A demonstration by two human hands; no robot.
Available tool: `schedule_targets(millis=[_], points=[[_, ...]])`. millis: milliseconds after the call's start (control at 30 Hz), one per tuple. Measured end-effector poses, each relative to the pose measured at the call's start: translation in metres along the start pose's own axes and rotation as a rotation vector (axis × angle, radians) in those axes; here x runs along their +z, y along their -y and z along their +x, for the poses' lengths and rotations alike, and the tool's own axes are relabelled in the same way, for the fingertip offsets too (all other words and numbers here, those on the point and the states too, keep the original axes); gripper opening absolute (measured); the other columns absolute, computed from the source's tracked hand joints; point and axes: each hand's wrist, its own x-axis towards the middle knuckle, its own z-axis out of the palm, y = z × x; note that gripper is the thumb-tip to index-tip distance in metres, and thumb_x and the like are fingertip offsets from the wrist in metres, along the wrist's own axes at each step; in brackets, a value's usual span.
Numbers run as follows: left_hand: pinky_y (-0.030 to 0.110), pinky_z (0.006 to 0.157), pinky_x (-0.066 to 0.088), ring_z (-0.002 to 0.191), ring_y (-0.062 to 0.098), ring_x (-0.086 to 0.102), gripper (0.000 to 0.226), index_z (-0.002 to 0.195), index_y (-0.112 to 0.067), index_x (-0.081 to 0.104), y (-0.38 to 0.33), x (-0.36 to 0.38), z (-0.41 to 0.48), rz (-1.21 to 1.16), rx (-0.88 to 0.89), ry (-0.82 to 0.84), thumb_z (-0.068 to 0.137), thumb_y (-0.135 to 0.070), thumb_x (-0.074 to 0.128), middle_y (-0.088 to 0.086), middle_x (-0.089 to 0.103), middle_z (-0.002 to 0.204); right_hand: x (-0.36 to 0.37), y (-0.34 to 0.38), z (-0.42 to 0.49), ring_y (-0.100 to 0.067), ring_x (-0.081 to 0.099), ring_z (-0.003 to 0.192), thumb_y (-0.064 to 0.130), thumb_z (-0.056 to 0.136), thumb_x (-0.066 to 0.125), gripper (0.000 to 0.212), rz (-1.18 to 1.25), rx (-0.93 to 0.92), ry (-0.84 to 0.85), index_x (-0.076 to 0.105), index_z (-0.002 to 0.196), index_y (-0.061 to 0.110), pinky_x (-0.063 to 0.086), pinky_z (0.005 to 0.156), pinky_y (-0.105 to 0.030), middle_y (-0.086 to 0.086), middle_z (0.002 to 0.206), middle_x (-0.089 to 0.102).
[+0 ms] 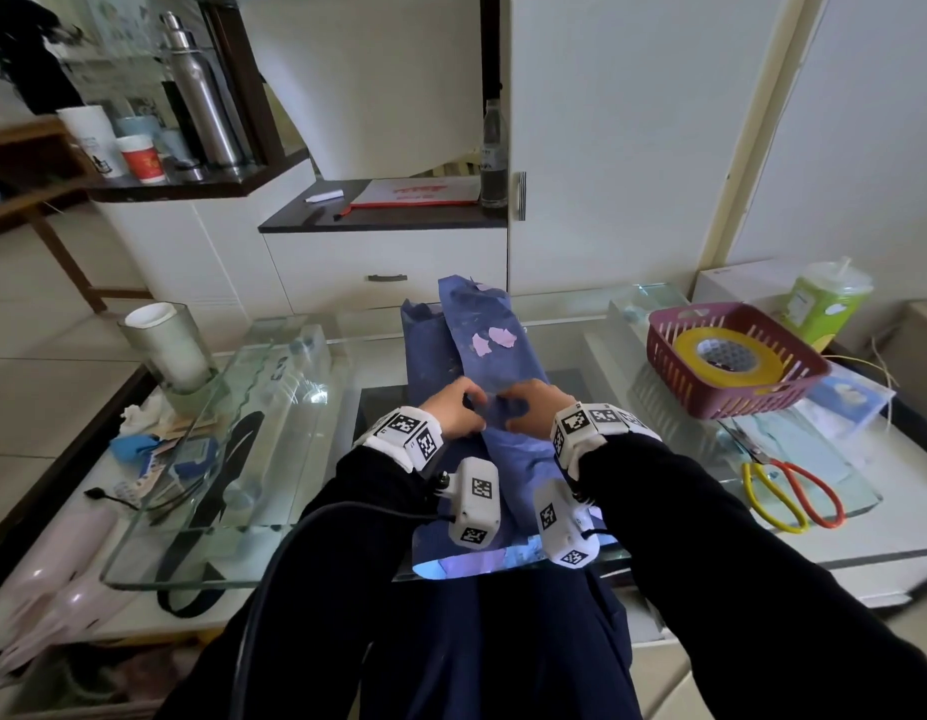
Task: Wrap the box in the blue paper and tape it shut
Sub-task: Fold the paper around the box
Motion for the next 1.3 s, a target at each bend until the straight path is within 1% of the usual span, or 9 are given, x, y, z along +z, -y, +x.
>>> schedule_targets(millis=[167, 400, 500, 600, 767, 967, 1033, 1167, 1300], points=[[0.027, 0.097, 0.041, 0.115, 0.025, 0.056, 0.030, 0.116, -0.011, 0.061, -0.011, 0.008, 0.008, 0.123, 0.022, -0.047, 0.086, -0.007, 0.057, 0.010, 0.063, 0.120, -0.009, -0.016, -0.001, -0.023, 0.028, 0.140, 0.030, 0.089, 0.056, 0.051, -0.061, -0.003, -0.011, 0.043, 0.138, 0.038, 0.024, 0.112, -0.042, 0.005, 0.153, 0.028], [0.028, 0.096, 0.040, 0.115, 0.026, 0.054, 0.037, 0.121, -0.012, 0.054, -0.026, 0.034, 0.022, 0.174, 0.043, -0.022, 0.084, -0.011, 0.061, 0.013, 0.058, 0.123, -0.007, -0.053, -0.006, -0.020, 0.017, 0.145, 0.034, 0.093, 0.051, 0.053, -0.122, 0.029, 0.017, 0.032, 0.141, 0.045, 0.017, 0.114, -0.041, 0.003, 0.158, 0.016], [0.029, 0.100, 0.039, 0.120, 0.027, 0.052, 0.047, 0.131, -0.012, 0.047, -0.031, 0.044, 0.027, 0.202, 0.045, 0.000, 0.086, -0.015, 0.060, 0.014, 0.055, 0.128, -0.008, -0.067, -0.004, -0.022, 0.023, 0.143, 0.032, 0.095, 0.046, 0.048, -0.119, 0.031, 0.044, 0.035, 0.139, 0.047, 0.022, 0.112, -0.042, 0.001, 0.156, 0.021], [0.032, 0.106, 0.037, 0.125, 0.028, 0.049, 0.043, 0.133, -0.010, 0.050, -0.036, 0.055, 0.031, 0.250, 0.055, 0.005, 0.090, -0.014, 0.053, 0.013, 0.055, 0.133, -0.005, -0.079, -0.004, -0.024, 0.027, 0.141, 0.024, 0.094, 0.045, 0.047, -0.085, 0.067, 0.029, 0.039, 0.140, 0.034, 0.025, 0.111, -0.041, -0.001, 0.154, 0.025], [0.035, 0.104, 0.040, 0.122, 0.031, 0.052, 0.038, 0.127, -0.012, 0.056, -0.039, 0.073, 0.040, 0.312, 0.033, 0.031, 0.089, -0.015, 0.054, 0.013, 0.056, 0.131, 0.009, -0.099, -0.001, -0.033, 0.030, 0.136, 0.023, 0.093, 0.048, 0.044, -0.047, 0.122, 0.048, 0.043, 0.135, 0.014, 0.031, 0.111, -0.039, -0.016, 0.139, 0.033], [0.033, 0.104, 0.040, 0.122, 0.029, 0.051, 0.035, 0.124, -0.011, 0.058, -0.060, 0.077, 0.057, 0.271, 0.063, 0.029, 0.089, -0.015, 0.055, 0.012, 0.057, 0.130, -0.011, -0.117, 0.011, -0.031, 0.031, 0.137, 0.026, 0.094, 0.046, 0.046, -0.038, 0.163, 0.050, 0.040, 0.138, 0.013, 0.029, 0.112, -0.040, -0.015, 0.141, 0.031], [0.035, 0.099, 0.045, 0.113, 0.031, 0.057, 0.032, 0.121, -0.009, 0.060, -0.065, 0.078, 0.062, 0.244, 0.068, 0.043, 0.090, -0.013, 0.055, 0.013, 0.061, 0.124, -0.015, -0.123, 0.012, -0.031, 0.032, 0.136, 0.027, 0.094, 0.046, 0.046, -0.046, 0.168, 0.068, 0.041, 0.138, 0.014, 0.031, 0.111, -0.040, -0.014, 0.141, 0.032], [0.036, 0.073, 0.056, 0.072, 0.029, 0.057, 0.017, 0.098, -0.008, 0.064, -0.068, 0.077, 0.070, 0.158, 0.018, 0.072, 0.091, -0.011, 0.049, 0.017, 0.062, 0.090, -0.012, -0.131, 0.015, -0.031, 0.040, 0.131, 0.024, 0.090, 0.050, 0.041, -0.011, 0.162, 0.055, 0.049, 0.130, 0.014, 0.036, 0.107, -0.041, -0.012, 0.136, 0.040], [0.034, 0.083, 0.052, 0.081, 0.031, 0.061, 0.023, 0.102, -0.008, 0.068, -0.068, 0.069, 0.077, 0.177, 0.047, -0.019, 0.091, -0.010, 0.048, 0.013, 0.067, 0.099, -0.014, -0.131, 0.018, -0.026, 0.031, 0.139, 0.021, 0.090, 0.051, 0.047, 0.020, 0.159, 0.012, 0.044, 0.137, 0.017, 0.028, 0.113, -0.041, -0.007, 0.149, 0.032]])
